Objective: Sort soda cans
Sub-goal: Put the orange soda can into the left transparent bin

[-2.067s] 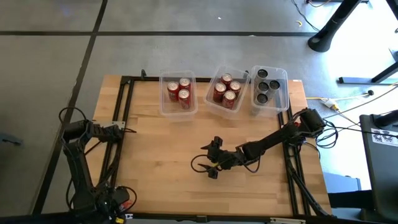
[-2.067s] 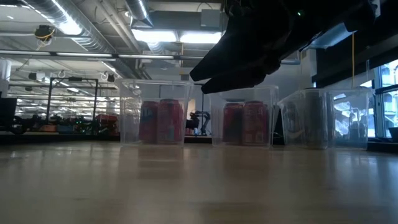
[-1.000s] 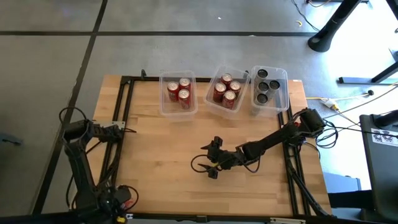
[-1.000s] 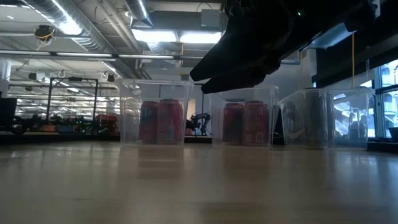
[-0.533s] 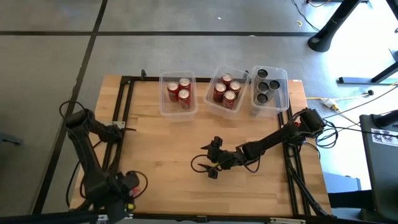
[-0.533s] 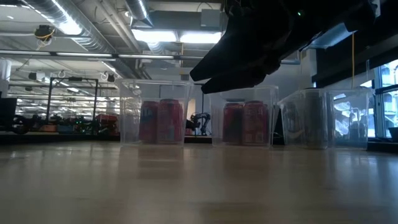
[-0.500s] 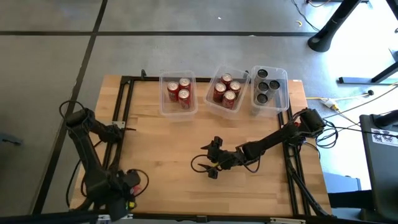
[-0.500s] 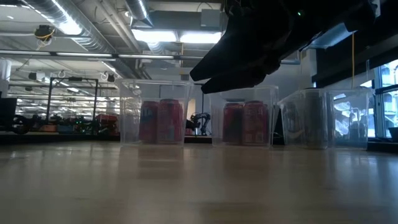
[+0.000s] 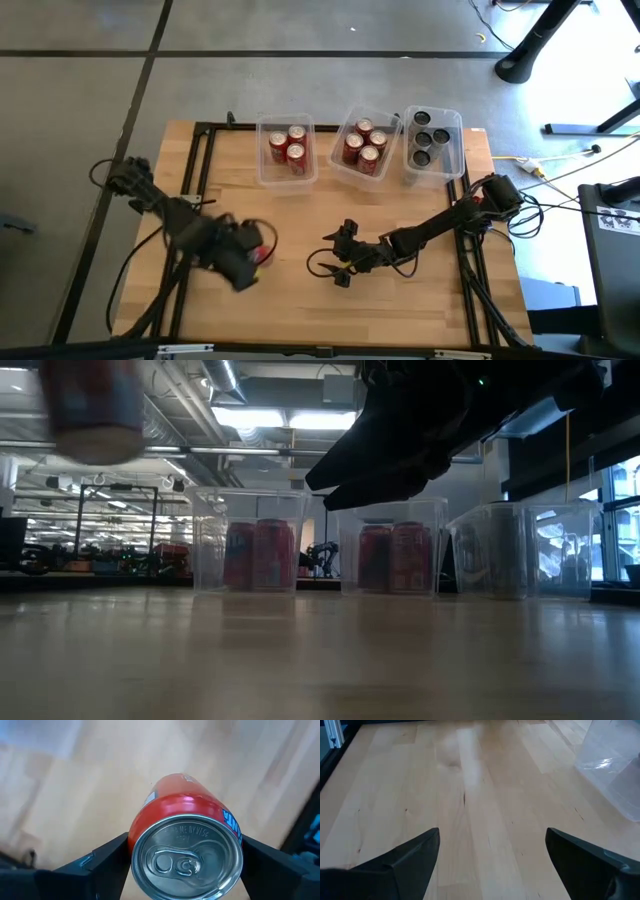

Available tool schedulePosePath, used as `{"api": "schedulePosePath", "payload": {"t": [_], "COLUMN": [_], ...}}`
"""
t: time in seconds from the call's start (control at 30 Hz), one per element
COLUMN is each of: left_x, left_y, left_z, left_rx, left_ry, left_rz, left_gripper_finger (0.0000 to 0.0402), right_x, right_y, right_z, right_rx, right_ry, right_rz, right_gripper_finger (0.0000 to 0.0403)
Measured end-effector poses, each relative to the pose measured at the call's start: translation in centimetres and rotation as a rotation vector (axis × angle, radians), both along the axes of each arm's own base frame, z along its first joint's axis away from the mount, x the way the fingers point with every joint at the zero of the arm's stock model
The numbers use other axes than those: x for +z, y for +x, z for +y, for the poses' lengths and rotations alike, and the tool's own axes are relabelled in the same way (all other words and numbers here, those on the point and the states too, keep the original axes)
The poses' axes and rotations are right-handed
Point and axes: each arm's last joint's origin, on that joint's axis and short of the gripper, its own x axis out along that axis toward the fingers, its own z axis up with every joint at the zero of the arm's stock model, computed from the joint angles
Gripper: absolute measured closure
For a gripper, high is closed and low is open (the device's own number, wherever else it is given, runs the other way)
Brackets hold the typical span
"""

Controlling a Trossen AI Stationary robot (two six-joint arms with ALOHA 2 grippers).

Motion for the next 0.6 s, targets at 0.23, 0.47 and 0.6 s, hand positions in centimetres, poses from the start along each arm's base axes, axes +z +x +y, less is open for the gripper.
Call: {"api": "schedulePosePath", "payload": {"t": [0.23,0.47,0.6], "left_x": [1.4,2.6,3.1], "left_y": [2.8,4.0,4.3], "left_z": [5.4,10.1,12.7], "left_rx": [-0.023,-0.012,0.010], "left_ry": [0.061,0.119,0.168], "left_rz": [-0.017,-0.017,-0.013], "left_gripper_finger": [0.0094,0.0094,0.0094], "right_x": [0.1,0.1,0.1], "right_y": [0.0,0.0,0.1], "right_z": [0.0,0.0,0.0], "right_rx": [0.000,0.000,-0.004], "right_ry": [0.004,0.004,0.002], "right_rz": [-0.010,-0.009,-0.011], "right_gripper_finger": [0.0042,0.0042,0.0042]}}
